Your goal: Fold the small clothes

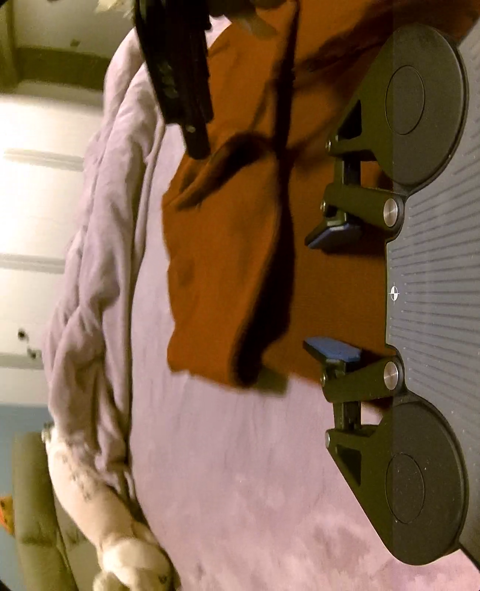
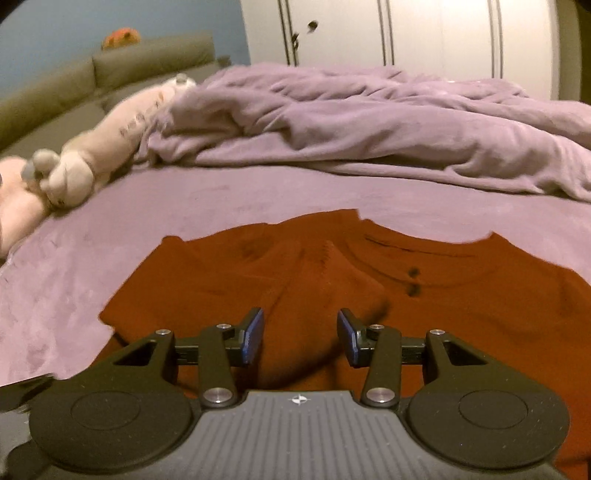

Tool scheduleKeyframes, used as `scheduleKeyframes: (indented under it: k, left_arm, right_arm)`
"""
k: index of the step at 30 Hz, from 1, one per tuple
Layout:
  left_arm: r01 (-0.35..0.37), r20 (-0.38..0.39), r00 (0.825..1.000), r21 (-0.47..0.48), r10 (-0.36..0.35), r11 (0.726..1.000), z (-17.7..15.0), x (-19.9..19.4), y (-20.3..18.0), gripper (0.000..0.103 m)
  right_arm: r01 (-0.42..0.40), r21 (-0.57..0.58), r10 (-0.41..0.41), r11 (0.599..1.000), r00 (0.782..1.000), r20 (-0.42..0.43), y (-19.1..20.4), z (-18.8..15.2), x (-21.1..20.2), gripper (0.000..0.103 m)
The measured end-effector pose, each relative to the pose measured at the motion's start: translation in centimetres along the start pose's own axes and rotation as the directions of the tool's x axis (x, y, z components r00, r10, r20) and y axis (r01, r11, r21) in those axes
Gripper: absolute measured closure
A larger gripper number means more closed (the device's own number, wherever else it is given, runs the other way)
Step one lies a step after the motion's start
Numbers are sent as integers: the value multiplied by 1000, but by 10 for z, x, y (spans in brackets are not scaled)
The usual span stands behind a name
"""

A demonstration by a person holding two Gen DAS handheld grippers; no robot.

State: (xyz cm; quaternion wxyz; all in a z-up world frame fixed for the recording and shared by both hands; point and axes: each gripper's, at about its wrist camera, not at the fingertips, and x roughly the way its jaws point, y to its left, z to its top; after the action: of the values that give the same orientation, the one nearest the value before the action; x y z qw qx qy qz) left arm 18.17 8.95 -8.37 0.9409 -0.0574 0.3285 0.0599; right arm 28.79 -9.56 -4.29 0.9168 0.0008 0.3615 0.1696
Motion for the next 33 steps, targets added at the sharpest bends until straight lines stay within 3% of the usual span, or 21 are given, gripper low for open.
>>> scheduleKeyframes:
  k: [6,8,10,13,16,19,23,27,33]
  left_arm:
    - [-68,-25,997,-94,66,993,7,4,31,40]
    - [-67,-38,997,-119,63,991,7,6,37,40]
    - [-59,-43,998,-141,53,988,9,7,41,40]
    - [-66,-23,998,-131,64,989,16,7,41,40]
    - [-67,-8,998,-139,66,988,24,10,40,40]
    - [-59,-13,998,-153,58,986,32,16,35,40]
    - [-60,-38,998,-123,56,991,38,26,24,38]
    - [-72,-72,995,-108,64,992,38,37,18,37]
    - [-81,-106,992,-93,71,992,36,45,14,33]
  right_arm:
    - [46,-85,-51,995,997,-53,22,13,44,61]
    - [72,-111,-82,991,993,-89,26,12,61,73]
    - [111,-127,-122,986,989,-80,23,9,66,96]
    - [143,-48,-142,989,990,6,5,8,36,97]
    - [180,111,-194,977,972,130,-36,-4,-22,97]
    - [133,306,-180,943,975,132,-88,-34,-57,95]
    - [156,431,-174,889,985,3,-141,-76,-67,84]
    - [47,588,-93,808,995,48,-176,-90,-80,62]
    - [-83,702,17,708,995,102,-197,-95,-62,61]
